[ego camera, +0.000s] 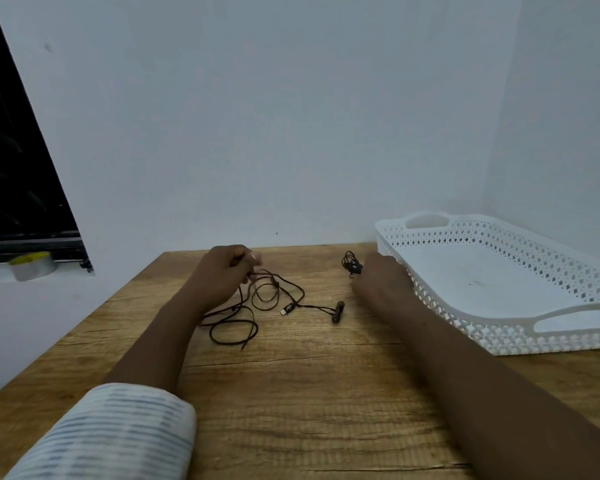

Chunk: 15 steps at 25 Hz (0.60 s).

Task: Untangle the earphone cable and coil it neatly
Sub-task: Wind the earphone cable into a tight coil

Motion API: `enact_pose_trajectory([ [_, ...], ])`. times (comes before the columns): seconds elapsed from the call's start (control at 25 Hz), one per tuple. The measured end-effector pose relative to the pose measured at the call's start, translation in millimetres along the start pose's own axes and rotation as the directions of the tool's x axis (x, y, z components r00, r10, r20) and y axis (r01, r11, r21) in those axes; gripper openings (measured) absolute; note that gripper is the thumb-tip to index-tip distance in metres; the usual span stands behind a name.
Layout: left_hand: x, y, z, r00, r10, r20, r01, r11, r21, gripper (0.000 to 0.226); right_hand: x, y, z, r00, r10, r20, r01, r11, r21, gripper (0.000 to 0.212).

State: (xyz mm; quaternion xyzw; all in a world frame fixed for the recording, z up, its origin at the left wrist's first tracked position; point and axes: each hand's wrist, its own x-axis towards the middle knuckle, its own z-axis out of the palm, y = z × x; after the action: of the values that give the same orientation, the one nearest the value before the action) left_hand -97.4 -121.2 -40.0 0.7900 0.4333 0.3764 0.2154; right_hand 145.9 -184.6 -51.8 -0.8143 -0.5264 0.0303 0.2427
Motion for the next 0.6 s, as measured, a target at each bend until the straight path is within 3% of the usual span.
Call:
enact_pose_trajectory([
  [0.12, -1, -5, -15, 0.997, -0.077, 0.010, 0.078, 0.996, -0.031, 0.036, -3, -6, 2, 1.000, -0.019, 0.021, 0.021, 0.995, -0.102, 0.014],
  [0.2, -1, -12, -28, 0.992, -0.119, 0.032, 0.119, 0.993, 0.020, 0.030, -8, -17, -1, 0.994, -0.101, -0.042, 0.093, 0.982, -0.161, 0.018],
  [0.28, -4, -17, -37, 0.987, -0.149, 0.053, 0.145, 0.986, 0.077, 0.024, -17, -33, -4, 0.957, -0.273, -0.099, 0.274, 0.962, -0.009, 0.020],
  [0.4, -7, -20, -37, 0.985, -0.168, 0.047, 0.161, 0.979, 0.128, 0.024, -44, -65, 5, 0.881, -0.472, 0.020, 0.436, 0.829, 0.350, 0.020],
  [0.48, -8, -20, -36, 0.983, -0.177, 0.054, 0.166, 0.973, 0.157, 0.023, -61, -81, 22, 0.855, -0.512, 0.080, 0.459, 0.821, 0.340, 0.027],
  [0.6, -8, -23, -41, 0.934, -0.296, 0.197, 0.242, 0.935, 0.258, 0.021, -66, -85, 36, 0.863, -0.484, 0.141, 0.444, 0.862, 0.243, 0.025],
])
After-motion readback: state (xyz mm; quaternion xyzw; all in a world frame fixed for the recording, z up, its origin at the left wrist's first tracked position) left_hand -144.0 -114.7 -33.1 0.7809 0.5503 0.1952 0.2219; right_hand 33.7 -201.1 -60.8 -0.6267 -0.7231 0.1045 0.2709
